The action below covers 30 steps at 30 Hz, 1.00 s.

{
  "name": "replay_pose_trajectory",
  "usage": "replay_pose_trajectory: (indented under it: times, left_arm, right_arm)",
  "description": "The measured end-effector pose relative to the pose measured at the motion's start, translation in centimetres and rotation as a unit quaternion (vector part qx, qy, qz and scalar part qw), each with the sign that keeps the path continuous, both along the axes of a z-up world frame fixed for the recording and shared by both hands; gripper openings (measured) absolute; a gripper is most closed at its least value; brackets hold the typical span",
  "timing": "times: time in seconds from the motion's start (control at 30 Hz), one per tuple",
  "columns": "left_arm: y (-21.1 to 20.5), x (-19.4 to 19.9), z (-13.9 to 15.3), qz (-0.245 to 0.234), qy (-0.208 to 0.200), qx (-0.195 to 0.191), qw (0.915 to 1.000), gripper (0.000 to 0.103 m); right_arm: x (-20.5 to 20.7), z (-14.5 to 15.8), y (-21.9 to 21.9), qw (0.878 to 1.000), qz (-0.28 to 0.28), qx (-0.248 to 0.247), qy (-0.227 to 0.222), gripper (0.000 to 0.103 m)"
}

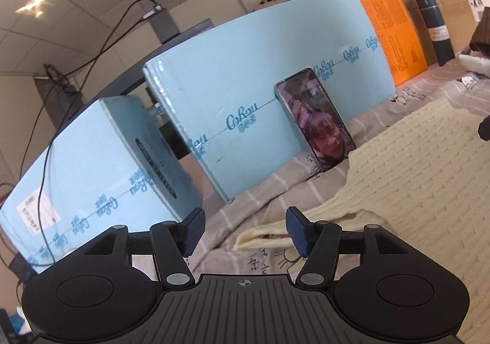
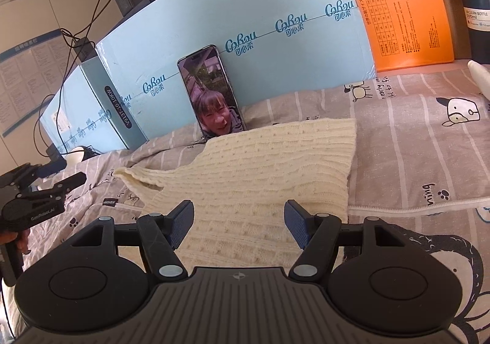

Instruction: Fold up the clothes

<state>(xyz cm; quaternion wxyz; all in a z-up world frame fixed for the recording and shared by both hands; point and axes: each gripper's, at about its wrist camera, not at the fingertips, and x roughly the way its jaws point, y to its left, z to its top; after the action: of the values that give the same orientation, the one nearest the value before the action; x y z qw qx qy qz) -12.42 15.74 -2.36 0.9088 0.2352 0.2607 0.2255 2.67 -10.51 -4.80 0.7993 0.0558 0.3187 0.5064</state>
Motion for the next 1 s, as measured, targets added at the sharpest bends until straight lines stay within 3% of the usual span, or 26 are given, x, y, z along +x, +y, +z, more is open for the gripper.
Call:
replay_pose_trajectory:
  times: [0.1,0.17,0.23,0.3,0.4,0.5,0.73,1.0]
  left_arm:
    - [0.1,4.1,-2.6,-0.053,0.088,0.04,0.9939,0.059]
    - [0.1,5.8,-4.3,-0.083,0.147,0.065,0.9834,0.059]
    - [-0.2,6.2,-5.4,-0.113,0.178,0.097,0.9728,0.057]
    - [-0.4,6.4,-6.0,-0.131,0.188,0.127,0.965,0.057]
    - [0.0,7.0,-6.1,-0.137,0.187,0.119,0.9655,0.052]
    - [-0.1,6.9,-6.4,-0.149,0.185,0.114,0.9646,0.012]
    - [-0.7,4.0,-4.9,-0.132,0.136,0.123,0.9742,0.005]
    - [-1.0,1.8,-6.7,-0.114,0.162,0.116,0.9732,0.006]
  right_arm:
    - [0.3,-0.2,0.1,1.0,-0.004,-0.004,0.001,0.064]
    - [0.5,-0.2,0.1,1.0,-0.004,-0.007,0.003,0.064]
    - [0.5,-0.3,0.1,1.0,-0.002,-0.008,0.005,0.065]
    - [0.6,-0.3,0.2,1.0,0.0,-0.009,0.008,0.066]
    - [0.7,-0.6,0.5,1.0,0.003,-0.017,0.013,0.066]
    - [0.7,-0.6,0.4,1.0,0.002,-0.016,0.011,0.066]
    - [0.7,-0.4,0.2,1.0,-0.003,-0.012,0.003,0.066]
    - [0.5,-0.2,0.0,1.0,-0.007,-0.007,-0.005,0.066]
